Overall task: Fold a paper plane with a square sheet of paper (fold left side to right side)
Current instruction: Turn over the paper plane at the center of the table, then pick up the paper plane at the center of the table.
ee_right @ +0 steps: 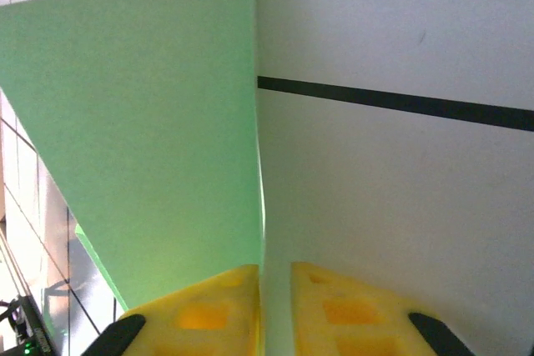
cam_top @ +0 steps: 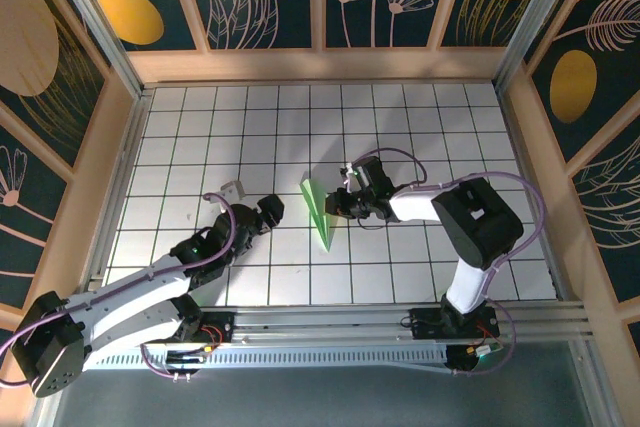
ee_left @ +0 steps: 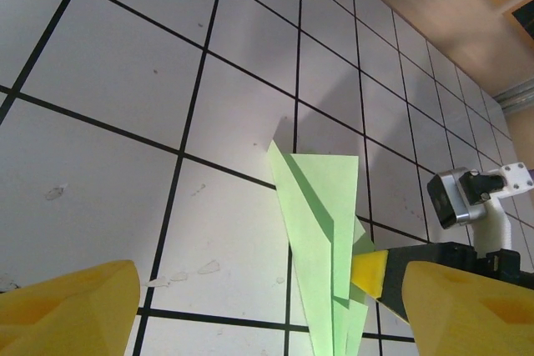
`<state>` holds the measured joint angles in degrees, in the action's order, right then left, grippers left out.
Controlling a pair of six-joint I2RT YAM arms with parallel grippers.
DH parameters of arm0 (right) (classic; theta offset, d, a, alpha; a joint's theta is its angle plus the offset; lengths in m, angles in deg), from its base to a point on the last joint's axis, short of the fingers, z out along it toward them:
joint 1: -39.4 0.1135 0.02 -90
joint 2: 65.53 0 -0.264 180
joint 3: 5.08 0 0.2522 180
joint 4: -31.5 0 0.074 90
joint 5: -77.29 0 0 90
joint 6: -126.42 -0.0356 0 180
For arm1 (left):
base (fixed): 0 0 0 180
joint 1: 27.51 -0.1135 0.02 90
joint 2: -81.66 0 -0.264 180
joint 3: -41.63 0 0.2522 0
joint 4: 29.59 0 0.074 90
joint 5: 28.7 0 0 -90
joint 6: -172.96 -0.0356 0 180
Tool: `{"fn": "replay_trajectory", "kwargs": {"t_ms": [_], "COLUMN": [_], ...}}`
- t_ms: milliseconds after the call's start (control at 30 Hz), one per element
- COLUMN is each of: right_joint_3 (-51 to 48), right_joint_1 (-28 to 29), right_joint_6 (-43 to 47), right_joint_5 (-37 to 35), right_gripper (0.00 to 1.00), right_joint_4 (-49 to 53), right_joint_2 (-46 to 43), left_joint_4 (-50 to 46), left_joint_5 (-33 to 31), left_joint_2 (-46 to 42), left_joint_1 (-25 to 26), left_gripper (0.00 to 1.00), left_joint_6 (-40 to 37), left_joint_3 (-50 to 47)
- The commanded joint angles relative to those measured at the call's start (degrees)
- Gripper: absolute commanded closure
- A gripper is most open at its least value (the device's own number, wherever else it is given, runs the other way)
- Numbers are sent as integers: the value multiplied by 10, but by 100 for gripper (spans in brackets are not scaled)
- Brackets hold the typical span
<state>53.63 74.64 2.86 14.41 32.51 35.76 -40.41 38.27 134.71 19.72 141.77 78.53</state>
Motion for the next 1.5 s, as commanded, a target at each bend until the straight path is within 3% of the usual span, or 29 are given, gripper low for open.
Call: {"fn": "replay_trajectory", "kwargs": {"t_ms": [0,200,367,600,1200,1467], "right_joint_3": [6,18,79,182,250,256], "right_joint_1": [-3,-3,13,66,114,116], "right_joint_6": [22,45,98,129,118,116], "right_joint_5": [-19,-78,-150,-163,-160,-166], "right_gripper": [78,64,54,49,46,54], "right_joint_4": [28,91,237,397,417,420], "right_joint_2": [-32,-68,-103,-74,24,40], "left_joint_4": [0,1,5,7,-8,-12], "left_joint_5": [-7,-7,0,-1,-2,-2], "left_joint_2": [2,3,2,-6,-19,-20], "left_joint_1": [-4,-5,-10,-15,-17,-17], "left_gripper": [18,15,12,10,9,8], "left_joint_6": [-1,-4,-6,-7,-3,-4], "left_joint_3": [7,8,8,3,-8,-10]}}
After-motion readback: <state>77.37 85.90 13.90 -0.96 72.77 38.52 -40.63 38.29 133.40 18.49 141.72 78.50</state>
